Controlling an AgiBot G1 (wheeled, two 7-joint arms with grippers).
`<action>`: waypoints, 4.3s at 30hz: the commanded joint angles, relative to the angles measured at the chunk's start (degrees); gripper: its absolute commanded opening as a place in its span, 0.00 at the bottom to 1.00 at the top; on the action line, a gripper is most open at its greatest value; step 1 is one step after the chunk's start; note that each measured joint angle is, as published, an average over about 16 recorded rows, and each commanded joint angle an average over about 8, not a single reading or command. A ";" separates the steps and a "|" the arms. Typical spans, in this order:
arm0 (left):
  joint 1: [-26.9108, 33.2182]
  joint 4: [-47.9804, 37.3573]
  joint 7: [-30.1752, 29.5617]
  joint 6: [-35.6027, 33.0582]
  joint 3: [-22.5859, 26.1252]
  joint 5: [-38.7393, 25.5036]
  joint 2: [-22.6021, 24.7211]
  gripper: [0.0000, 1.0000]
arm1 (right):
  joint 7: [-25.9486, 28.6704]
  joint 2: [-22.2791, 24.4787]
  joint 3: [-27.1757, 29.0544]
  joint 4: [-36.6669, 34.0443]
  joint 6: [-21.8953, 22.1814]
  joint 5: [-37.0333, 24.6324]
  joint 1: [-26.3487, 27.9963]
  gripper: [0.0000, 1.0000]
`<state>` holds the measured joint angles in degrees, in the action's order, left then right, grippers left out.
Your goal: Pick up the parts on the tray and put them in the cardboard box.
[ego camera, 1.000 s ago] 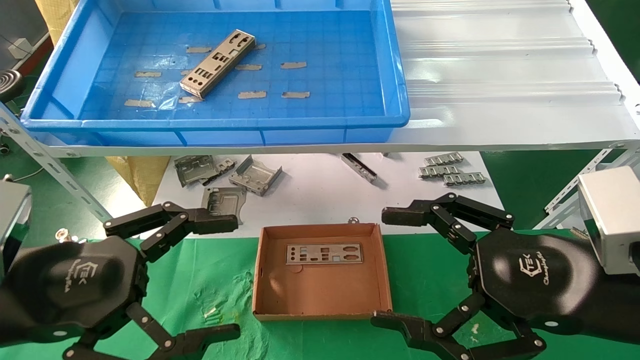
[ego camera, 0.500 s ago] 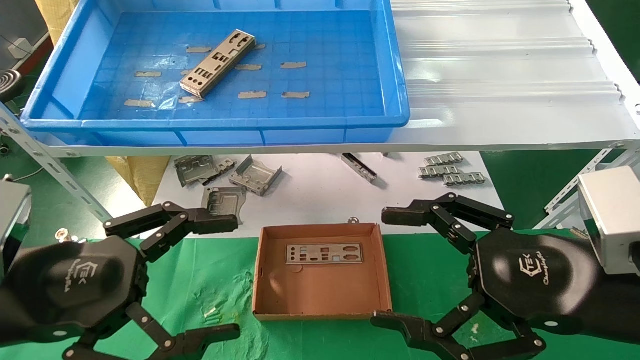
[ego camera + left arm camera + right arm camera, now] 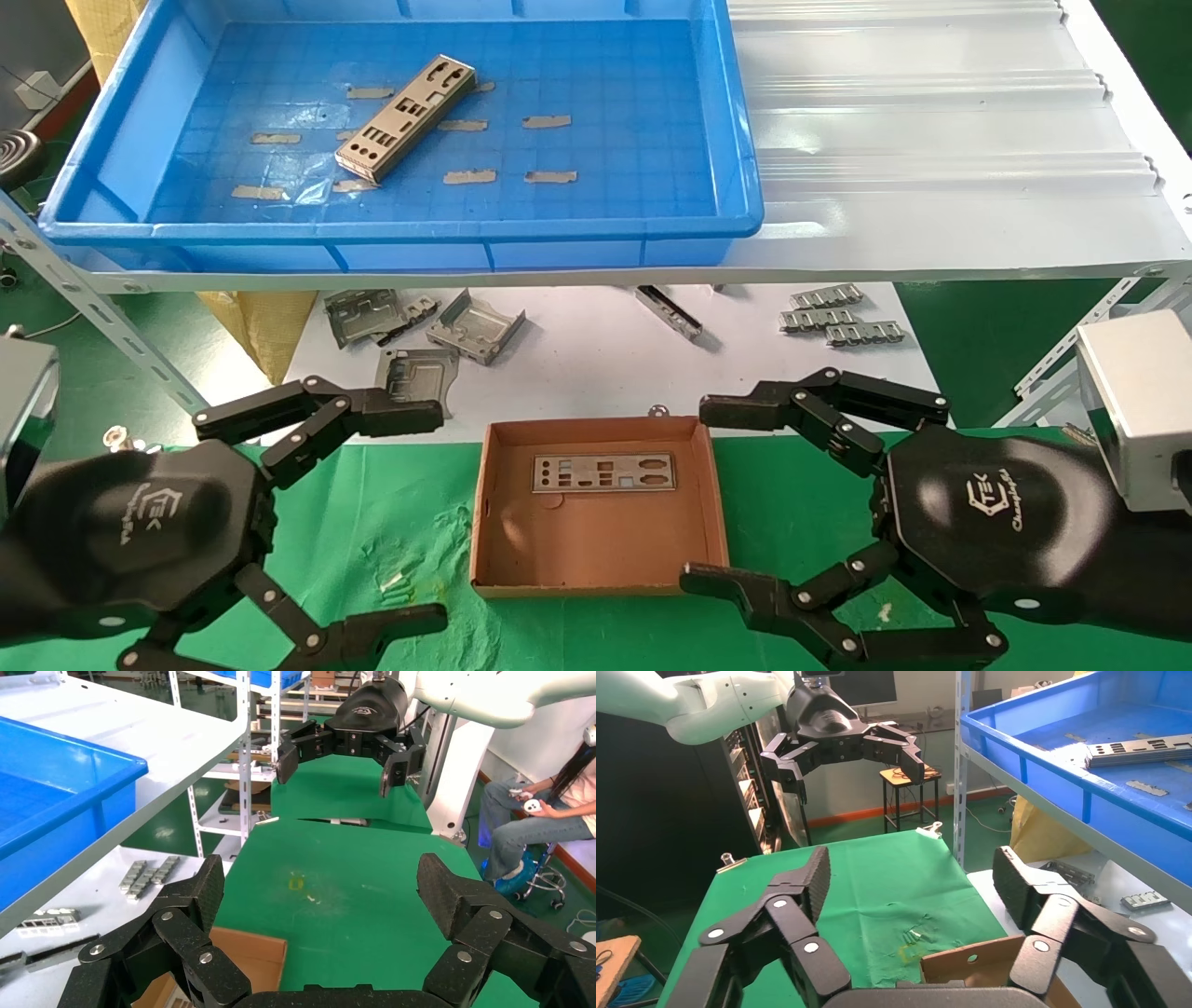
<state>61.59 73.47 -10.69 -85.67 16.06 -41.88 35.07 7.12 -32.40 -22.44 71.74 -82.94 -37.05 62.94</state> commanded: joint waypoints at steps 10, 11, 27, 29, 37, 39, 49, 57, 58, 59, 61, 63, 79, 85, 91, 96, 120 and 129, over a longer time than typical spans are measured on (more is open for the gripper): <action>0.00 0.00 0.00 0.00 0.00 0.00 0.00 1.00 | 0.00 0.00 0.00 0.00 0.00 0.00 0.00 0.00; 0.00 0.00 0.00 0.00 0.00 0.00 0.00 1.00 | 0.00 0.00 0.00 0.00 0.00 0.00 0.00 0.00; 0.00 0.00 0.00 0.00 0.00 0.00 0.00 1.00 | 0.00 0.00 0.00 0.00 0.00 0.00 0.00 0.00; 0.00 0.00 0.00 0.00 0.00 0.00 0.00 1.00 | 0.00 0.00 0.00 0.00 0.00 0.00 0.00 0.00; 0.00 0.00 0.00 0.00 0.00 0.00 0.00 1.00 | 0.00 0.00 0.00 0.00 0.00 0.00 0.00 0.00; 0.00 0.00 0.00 0.00 0.00 0.00 0.00 1.00 | 0.00 0.00 0.00 0.00 0.00 0.00 0.00 0.00; 0.00 0.00 0.00 0.00 0.00 0.00 0.00 1.00 | 0.00 0.00 0.00 0.00 0.00 0.00 0.00 0.00; 0.00 0.00 0.00 0.00 0.00 0.00 0.00 1.00 | 0.00 0.00 0.00 0.00 0.00 0.00 0.00 0.00; 0.00 0.00 0.00 0.00 0.00 0.00 0.00 1.00 | 0.00 0.00 0.00 0.00 0.00 0.00 0.00 0.00; 0.00 0.00 0.00 0.00 0.00 0.00 0.00 1.00 | 0.00 0.00 0.00 0.00 0.00 0.00 0.00 0.00; 0.00 0.00 0.00 0.00 0.00 0.00 0.00 1.00 | 0.00 0.00 0.00 0.00 0.00 0.00 0.00 0.00; 0.00 0.00 0.00 0.00 0.00 0.00 0.00 1.00 | 0.00 0.00 0.00 0.00 0.00 0.00 0.00 0.00; 0.00 0.00 0.00 0.00 0.00 0.00 0.00 1.00 | 0.00 0.00 0.00 0.00 0.00 0.00 0.00 0.00; 0.00 0.01 -0.01 0.00 0.00 0.00 0.00 1.00 | 0.00 0.00 0.00 0.00 0.00 0.00 0.00 0.00; 1.61 -0.02 -0.56 0.36 0.19 -0.67 0.29 1.00 | 0.00 0.00 0.00 0.00 0.00 0.00 0.00 0.00; 8.33 -1.86 -2.27 1.28 1.54 -4.05 2.29 1.00 | 0.00 0.00 0.00 -0.01 0.00 0.00 0.00 0.00; 49.67 -58.04 7.03 23.71 14.40 -35.23 29.63 1.00 | 0.00 0.00 -0.01 -0.01 0.00 0.00 0.00 1.00; 52.53 -67.16 7.52 30.32 15.42 -37.39 33.97 1.00 | -0.01 0.00 -0.01 -0.01 0.00 0.00 0.01 1.00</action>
<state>113.98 6.85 -3.08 -55.82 31.42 -79.17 68.71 7.12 -32.40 -22.45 71.73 -82.94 -37.04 62.94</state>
